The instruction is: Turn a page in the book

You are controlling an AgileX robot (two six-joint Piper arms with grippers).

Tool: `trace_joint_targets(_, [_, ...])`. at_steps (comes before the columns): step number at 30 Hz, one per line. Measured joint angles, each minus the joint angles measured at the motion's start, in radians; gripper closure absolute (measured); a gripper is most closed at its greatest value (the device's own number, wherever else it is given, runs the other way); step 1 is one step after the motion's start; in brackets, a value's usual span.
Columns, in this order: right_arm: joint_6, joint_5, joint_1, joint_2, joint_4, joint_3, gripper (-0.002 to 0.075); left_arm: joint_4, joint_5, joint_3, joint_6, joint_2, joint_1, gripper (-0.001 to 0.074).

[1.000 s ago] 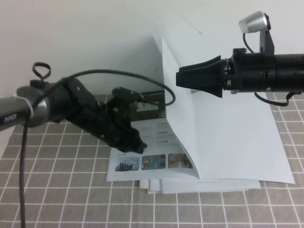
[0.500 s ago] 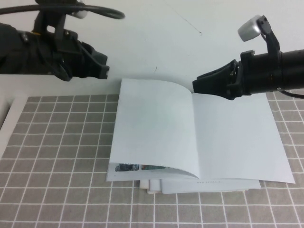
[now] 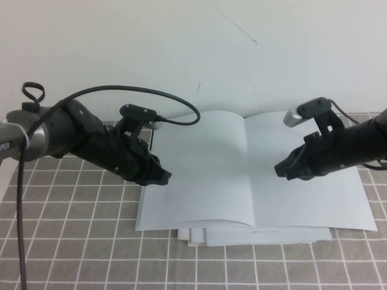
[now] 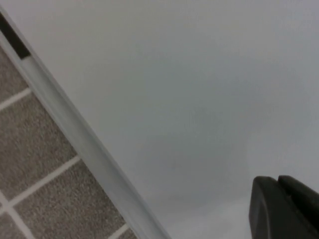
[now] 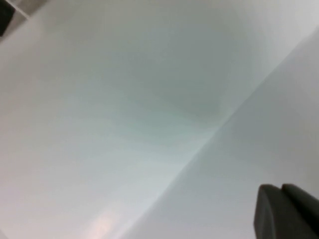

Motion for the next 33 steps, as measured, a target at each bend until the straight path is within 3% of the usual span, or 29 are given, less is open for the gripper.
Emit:
trace_joint_targets(13, [0.094,-0.004,0.0,0.074,-0.058,-0.001,0.0727,-0.005,0.01,0.0,0.002,0.033,0.0,0.0738])
trace_joint_targets(22, [0.074,-0.022,0.0,-0.015,0.102,-0.004,0.0727,-0.005,0.004,0.0,-0.003,-0.151,0.0,0.0738])
trace_joint_targets(33, [0.071,0.03,0.0,-0.336,0.079,-0.004,0.0727,-0.005,0.104,0.0,-0.037,-0.51,0.0,0.0738])
